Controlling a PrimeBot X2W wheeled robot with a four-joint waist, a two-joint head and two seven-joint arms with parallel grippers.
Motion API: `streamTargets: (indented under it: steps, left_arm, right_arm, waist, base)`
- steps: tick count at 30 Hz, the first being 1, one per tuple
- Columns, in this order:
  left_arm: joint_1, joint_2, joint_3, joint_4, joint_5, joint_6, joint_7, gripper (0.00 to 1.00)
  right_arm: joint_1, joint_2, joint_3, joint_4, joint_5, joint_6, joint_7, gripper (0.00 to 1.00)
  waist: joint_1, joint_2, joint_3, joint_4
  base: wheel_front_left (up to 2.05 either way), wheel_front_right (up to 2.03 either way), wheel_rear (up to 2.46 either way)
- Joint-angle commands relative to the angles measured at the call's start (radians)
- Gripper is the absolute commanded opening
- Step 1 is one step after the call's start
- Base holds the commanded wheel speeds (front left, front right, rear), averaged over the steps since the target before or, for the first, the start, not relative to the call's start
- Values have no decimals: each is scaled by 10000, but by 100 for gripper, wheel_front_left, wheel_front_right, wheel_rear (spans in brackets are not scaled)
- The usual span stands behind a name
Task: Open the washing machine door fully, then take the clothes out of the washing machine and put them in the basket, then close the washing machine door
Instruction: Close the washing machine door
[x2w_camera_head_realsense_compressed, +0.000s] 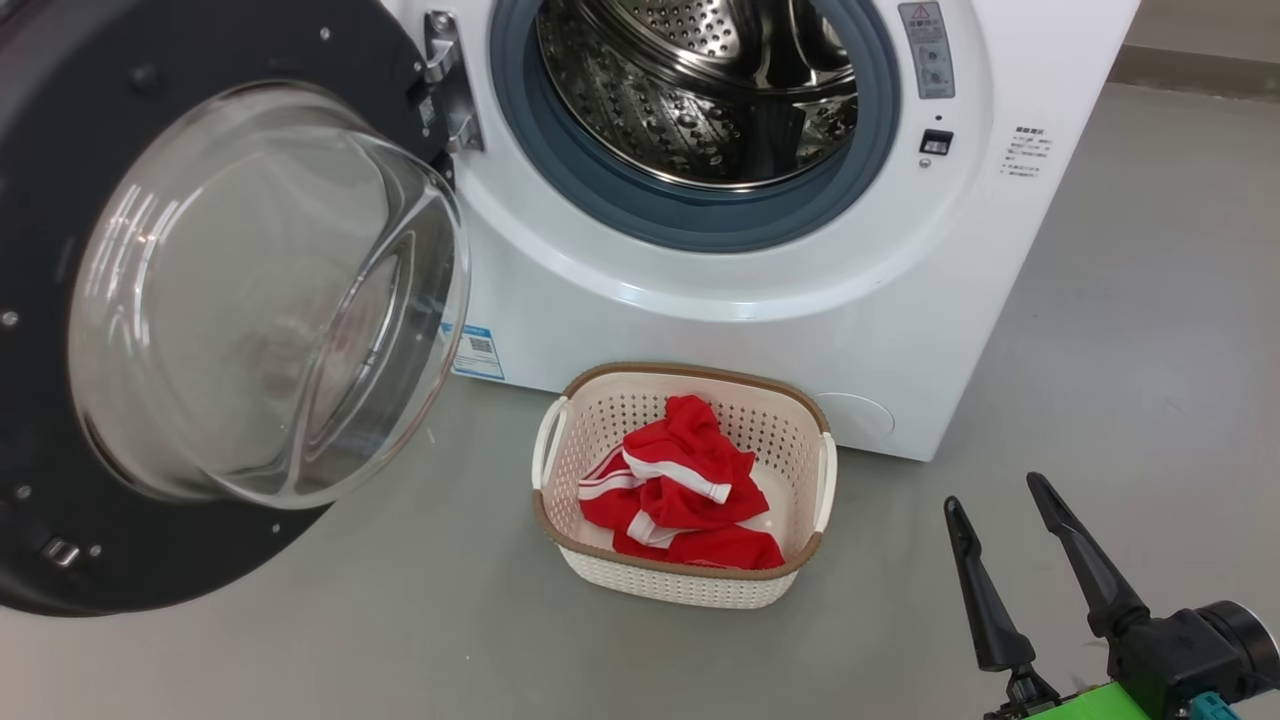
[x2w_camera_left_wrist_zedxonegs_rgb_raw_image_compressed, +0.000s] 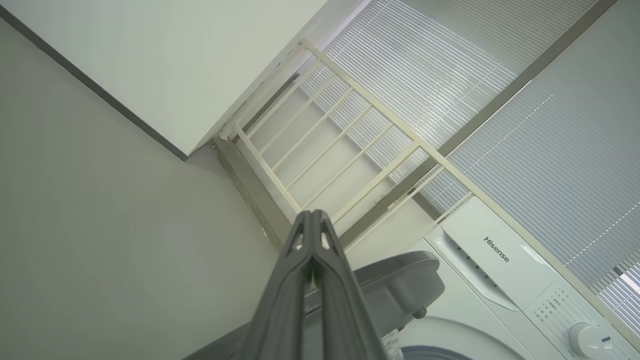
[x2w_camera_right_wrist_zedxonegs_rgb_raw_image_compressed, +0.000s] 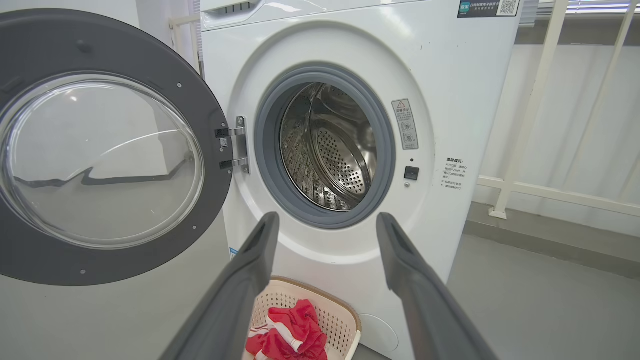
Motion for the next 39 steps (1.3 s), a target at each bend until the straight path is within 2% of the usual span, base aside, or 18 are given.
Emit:
streamTargets:
  steps: [1,6,15,19,24,39]
  left_arm:
    - [-567,757,277,158,-107,115,315,0]
    - [-1416,1499,312,1527,-437,458,1236,0]
    - [-2898,2164,547,3947,-1391,940,2798,0]
    - [-3252,2334,551,4607,-1627,823,3215,0]
    - [-3402,2458,107,5119,-1466,569,3610,0]
    - [-3266,2067,-471,5537,-1720,20,4985,0]
  right_arm:
    - [-160,-137,207,-267,-88,62,-65,100]
    - [-194,-137,204,-250,-122,62,-65,100]
    - [-245,-137,277,-226,-177,62,-65,100]
    - [-271,-137,303,-214,-171,62,-65,100]
    - [-314,-137,329,-225,-163,62,-65,100]
    - [-350,-137,232,-278,-82,62,-65,100]
  waist:
    - [0,0,25,-52]
    - [0,0,96,-134]
    - [0,0,140,-220]
    - [0,0,176,-301]
    - [0,0,250,-396]
    - [0,0,320,-366]
  base:
    - [0,0,0]
    - [0,0,0]
    - [0,0,0]
    - [0,0,0]
    - [0,0,0]
    - [0,0,0]
